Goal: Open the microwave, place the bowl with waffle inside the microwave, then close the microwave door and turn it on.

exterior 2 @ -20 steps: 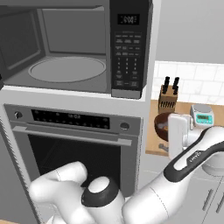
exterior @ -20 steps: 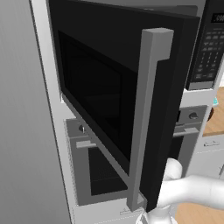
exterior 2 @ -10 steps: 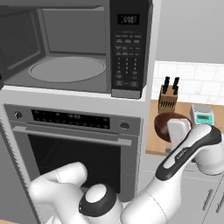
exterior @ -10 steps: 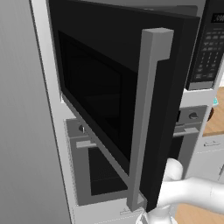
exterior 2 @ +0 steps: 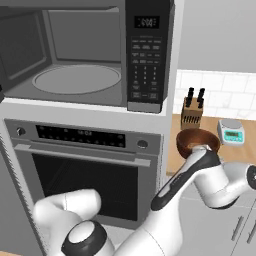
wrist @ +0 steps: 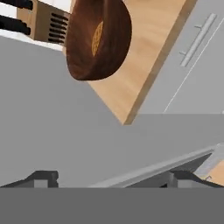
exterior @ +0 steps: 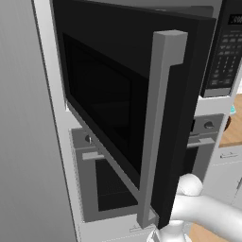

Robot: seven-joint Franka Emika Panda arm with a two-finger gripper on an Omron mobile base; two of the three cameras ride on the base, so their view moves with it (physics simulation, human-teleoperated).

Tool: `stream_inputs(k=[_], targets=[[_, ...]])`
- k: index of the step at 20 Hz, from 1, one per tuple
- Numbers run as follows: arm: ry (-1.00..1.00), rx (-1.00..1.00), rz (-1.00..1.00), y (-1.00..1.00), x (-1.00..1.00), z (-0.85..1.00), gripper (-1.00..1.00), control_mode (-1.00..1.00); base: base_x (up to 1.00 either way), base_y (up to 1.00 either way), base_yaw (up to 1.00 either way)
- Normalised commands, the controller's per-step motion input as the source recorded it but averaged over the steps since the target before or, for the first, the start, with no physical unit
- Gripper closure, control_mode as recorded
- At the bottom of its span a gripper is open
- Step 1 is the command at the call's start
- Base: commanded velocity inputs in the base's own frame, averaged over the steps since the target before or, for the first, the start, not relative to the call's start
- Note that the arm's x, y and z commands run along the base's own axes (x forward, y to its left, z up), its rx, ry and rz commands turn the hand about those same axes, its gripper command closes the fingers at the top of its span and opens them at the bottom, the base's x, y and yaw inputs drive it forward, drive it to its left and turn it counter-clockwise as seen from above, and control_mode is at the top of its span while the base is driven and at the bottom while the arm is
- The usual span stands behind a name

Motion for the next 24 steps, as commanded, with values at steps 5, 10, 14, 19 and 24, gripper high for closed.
stream_inputs(k=[5, 10, 14, 19, 24], targets=[[0.18, -0.15, -0.37, -0.35, 0.09, -0.16, -1.0, -1.0, 0.0, 0.0, 0.0], [0.15, -0.13, -0.24, -0.38, 0.05, -0.1, -1.0, -1.0, 0.0, 0.0, 0.0], [0.01, 0.03, 0.03, -0.42, 0.0, 0.0, -1.0, -1.0, 0.0, 0.0, 0.0], [-0.06, 0.06, 0.1, -0.28, 0.0, -0.02, -1.0, -1.0, 0.0, 0.0, 0.0], [0.0, 0.06, 0.11, -0.16, 0.03, 0.0, -1.0, -1.0, 0.0, 0.0, 0.0]])
